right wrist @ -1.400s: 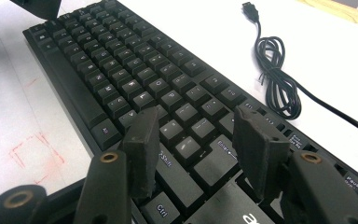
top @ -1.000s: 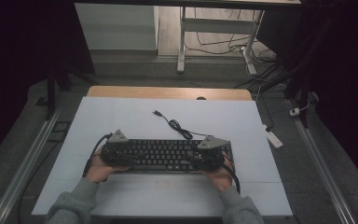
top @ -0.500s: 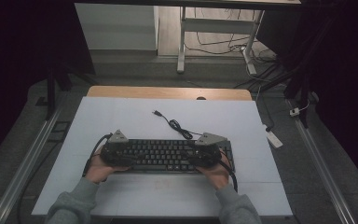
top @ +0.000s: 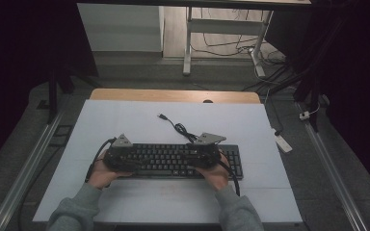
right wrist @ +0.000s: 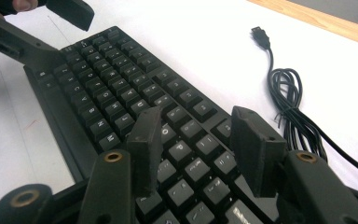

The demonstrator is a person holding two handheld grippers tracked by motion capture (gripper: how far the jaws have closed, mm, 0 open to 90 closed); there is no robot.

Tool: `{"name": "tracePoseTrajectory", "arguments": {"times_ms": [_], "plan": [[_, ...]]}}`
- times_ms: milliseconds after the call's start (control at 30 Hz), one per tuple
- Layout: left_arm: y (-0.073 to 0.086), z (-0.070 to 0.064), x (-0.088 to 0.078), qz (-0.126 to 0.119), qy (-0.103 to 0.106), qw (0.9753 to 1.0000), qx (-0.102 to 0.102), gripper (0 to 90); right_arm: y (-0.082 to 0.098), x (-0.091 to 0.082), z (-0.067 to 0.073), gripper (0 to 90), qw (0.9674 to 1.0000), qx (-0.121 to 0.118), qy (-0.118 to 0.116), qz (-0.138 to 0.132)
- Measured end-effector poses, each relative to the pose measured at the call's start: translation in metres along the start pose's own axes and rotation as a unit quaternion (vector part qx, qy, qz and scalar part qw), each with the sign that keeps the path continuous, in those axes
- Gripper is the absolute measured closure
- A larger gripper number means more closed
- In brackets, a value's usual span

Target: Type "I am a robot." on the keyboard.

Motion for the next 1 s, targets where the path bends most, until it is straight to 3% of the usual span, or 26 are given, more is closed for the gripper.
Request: {"name": "tracePoseTrajectory", "arguments": {"times_ms": [167,467,1000], "plan": [[0.000,0.000,0.000,0.000,0.000,1.0000,0.001,25.6,-0.004,0.005,0.003,61.9,1.0000,-0.001,-0.005,0.004],[0.001,0.000,0.000,0.002,0.000,1.0000,0.002,25.5,-0.004,0.013,0.008,88.5,0.9995,-0.006,-0.023,0.022],[0.001,0.001,0.000,0.003,0.000,1.0000,0.002,25.4,0.007,0.041,0.020,89.5,0.9968,-0.011,-0.040,0.069]]}}
Point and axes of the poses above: each handheld gripper's, and its own axes: x roughly forward along the jaws, y roughly out of its underside, z roughly to its left, the point moved 10 cm from there along x, roughly forward along the jaws, and after that the axes turned 7 degrees about y, right-handed, at the moved point
